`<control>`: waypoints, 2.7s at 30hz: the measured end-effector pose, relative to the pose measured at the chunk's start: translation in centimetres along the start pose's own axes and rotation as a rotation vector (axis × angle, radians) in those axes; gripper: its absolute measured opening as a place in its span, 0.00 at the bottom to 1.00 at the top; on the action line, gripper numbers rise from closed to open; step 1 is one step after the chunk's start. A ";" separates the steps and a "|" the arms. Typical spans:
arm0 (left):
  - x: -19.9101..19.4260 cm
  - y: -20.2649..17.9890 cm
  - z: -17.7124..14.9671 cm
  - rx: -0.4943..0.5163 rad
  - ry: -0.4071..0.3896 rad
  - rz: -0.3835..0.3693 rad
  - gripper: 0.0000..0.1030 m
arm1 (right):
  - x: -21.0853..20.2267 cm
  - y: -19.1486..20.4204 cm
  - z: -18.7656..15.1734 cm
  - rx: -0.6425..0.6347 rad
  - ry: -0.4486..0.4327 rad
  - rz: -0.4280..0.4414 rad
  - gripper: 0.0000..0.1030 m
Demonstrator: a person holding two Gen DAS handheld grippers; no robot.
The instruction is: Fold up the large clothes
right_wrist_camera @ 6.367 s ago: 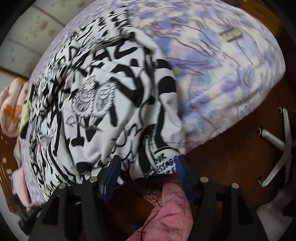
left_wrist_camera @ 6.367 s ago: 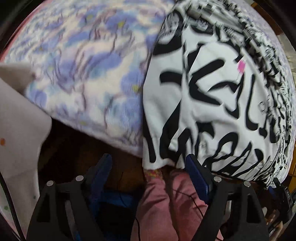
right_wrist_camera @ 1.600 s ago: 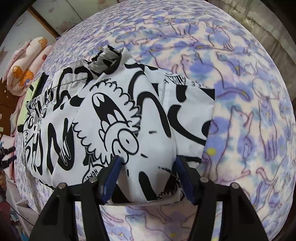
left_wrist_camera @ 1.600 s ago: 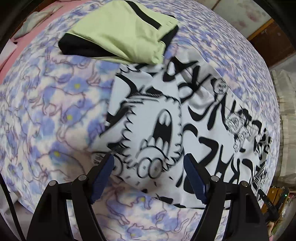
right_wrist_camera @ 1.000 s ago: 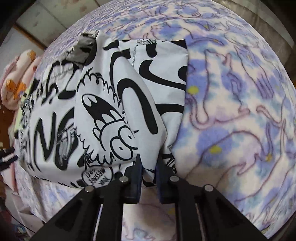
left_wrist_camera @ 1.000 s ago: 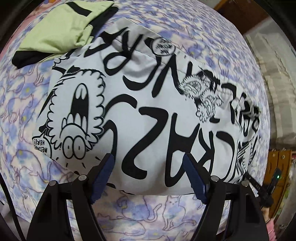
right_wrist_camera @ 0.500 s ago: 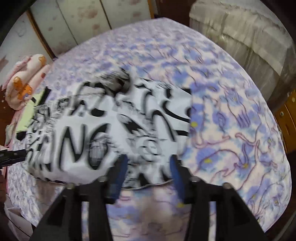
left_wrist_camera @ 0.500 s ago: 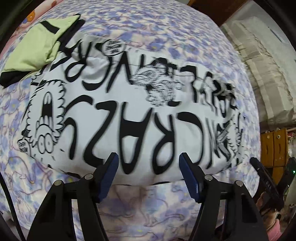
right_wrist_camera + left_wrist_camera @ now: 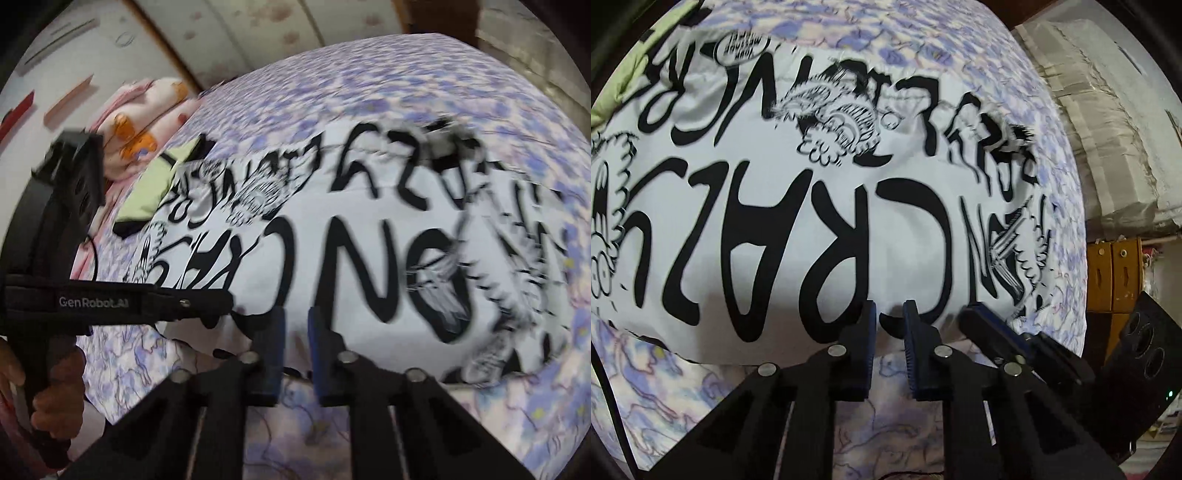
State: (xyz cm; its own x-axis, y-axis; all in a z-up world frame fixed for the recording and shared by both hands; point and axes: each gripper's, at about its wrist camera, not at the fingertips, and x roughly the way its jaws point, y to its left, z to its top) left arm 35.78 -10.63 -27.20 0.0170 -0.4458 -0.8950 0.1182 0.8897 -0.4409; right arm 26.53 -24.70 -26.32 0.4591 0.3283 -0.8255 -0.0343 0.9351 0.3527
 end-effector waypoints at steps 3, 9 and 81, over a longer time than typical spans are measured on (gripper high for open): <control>1.6 0.4 0.4 -0.037 0.012 0.024 0.11 | 2.0 0.0 0.1 -0.001 0.024 0.046 0.00; 5.9 1.1 1.0 -0.056 0.034 0.139 0.09 | 7.6 -2.3 -0.4 0.098 0.117 0.030 0.00; -0.8 6.4 5.2 0.030 -0.141 0.109 0.04 | 4.8 0.7 3.2 -0.019 -0.031 -0.044 0.00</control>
State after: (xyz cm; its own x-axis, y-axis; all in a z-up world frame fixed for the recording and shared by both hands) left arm 41.70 -5.11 -28.97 0.1703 -0.3578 -0.9181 0.1378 0.9313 -0.3373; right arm 31.53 -22.95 -28.60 0.4882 0.2830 -0.8256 -0.0307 0.9509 0.3078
